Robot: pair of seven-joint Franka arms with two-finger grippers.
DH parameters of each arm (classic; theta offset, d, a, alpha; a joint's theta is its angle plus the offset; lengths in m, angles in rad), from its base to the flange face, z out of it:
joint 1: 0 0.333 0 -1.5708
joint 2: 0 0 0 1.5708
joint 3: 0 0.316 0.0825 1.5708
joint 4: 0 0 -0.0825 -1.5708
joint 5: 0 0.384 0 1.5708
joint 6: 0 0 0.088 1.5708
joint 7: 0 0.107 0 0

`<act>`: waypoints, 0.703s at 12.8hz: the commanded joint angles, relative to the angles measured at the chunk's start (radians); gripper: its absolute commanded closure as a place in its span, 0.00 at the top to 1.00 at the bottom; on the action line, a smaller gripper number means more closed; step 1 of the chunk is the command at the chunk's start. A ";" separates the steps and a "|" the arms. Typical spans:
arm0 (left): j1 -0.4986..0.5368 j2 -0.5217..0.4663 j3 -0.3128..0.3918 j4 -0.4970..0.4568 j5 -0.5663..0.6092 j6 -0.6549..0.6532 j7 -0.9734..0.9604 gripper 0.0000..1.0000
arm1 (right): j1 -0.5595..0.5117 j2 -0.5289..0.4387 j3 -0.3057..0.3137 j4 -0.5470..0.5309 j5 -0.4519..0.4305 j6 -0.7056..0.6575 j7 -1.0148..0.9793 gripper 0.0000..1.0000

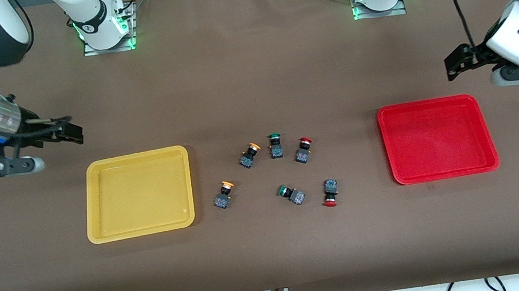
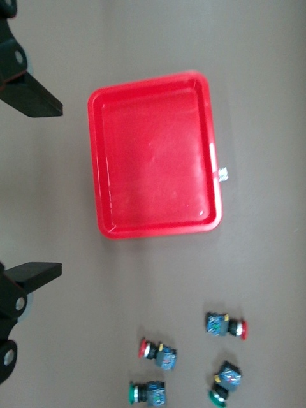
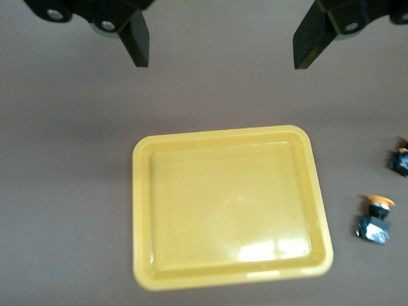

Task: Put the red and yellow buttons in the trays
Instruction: 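Move both grippers from rest toward the buttons between the trays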

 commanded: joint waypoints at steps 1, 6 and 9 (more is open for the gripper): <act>-0.067 0.169 -0.001 0.066 -0.042 -0.007 0.010 1.00 | 0.107 0.104 -0.002 0.055 -0.001 0.023 0.012 1.00; -0.225 0.369 -0.001 0.140 -0.083 0.240 0.003 1.00 | 0.225 0.416 0.001 0.189 0.012 0.370 0.295 1.00; -0.256 0.504 -0.019 0.142 -0.136 0.350 0.013 1.00 | 0.265 0.588 0.001 0.253 0.014 0.588 0.435 1.00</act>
